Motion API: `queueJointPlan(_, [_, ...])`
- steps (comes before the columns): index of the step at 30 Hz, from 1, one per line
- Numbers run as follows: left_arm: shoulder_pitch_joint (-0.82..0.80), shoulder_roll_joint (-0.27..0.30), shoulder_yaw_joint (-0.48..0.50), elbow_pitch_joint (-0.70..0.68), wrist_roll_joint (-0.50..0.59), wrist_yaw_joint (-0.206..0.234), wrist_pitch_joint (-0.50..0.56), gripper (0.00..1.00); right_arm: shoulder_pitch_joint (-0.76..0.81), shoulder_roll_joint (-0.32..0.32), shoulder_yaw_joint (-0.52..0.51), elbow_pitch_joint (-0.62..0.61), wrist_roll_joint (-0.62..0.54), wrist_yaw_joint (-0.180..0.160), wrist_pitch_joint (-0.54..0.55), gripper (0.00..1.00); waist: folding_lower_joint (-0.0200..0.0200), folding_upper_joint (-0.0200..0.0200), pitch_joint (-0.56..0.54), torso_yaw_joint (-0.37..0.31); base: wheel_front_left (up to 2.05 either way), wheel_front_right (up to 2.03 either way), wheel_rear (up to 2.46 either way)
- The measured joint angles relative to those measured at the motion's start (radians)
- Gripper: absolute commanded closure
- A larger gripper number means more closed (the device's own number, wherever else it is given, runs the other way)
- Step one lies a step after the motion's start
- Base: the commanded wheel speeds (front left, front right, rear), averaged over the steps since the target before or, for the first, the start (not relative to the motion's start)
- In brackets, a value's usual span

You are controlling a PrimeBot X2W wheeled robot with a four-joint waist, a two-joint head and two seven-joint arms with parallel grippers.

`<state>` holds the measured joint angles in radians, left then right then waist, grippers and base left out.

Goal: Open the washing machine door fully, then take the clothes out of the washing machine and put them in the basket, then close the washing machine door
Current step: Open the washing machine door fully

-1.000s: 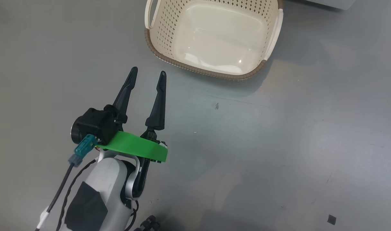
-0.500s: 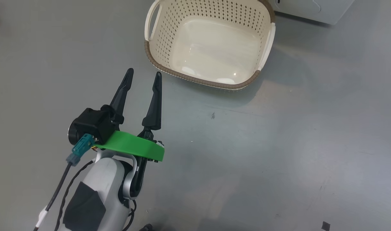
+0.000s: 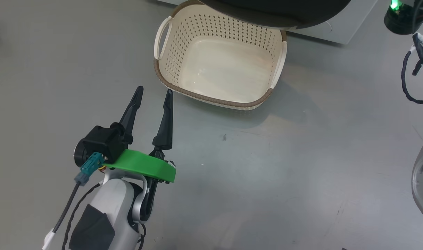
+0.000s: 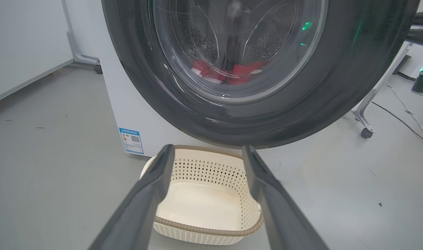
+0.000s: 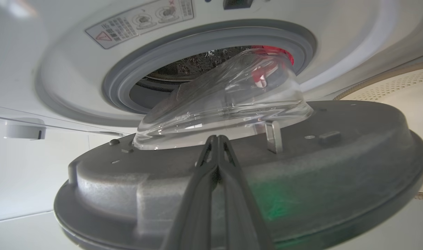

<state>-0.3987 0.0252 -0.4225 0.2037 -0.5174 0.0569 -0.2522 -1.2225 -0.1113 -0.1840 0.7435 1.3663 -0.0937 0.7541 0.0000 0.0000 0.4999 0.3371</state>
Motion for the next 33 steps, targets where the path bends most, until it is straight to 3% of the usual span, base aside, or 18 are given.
queueJointPlan(33, [0.051, 0.001, 0.017, 0.011, 0.035, -0.009, 0.000, 0.00, 0.114, 0.028, 0.051, 0.021, 0.043, 0.012, 0.062, 1.00, 0.0000, 0.0000, -0.094, -0.034, 0.00, 0.00, 0.00])
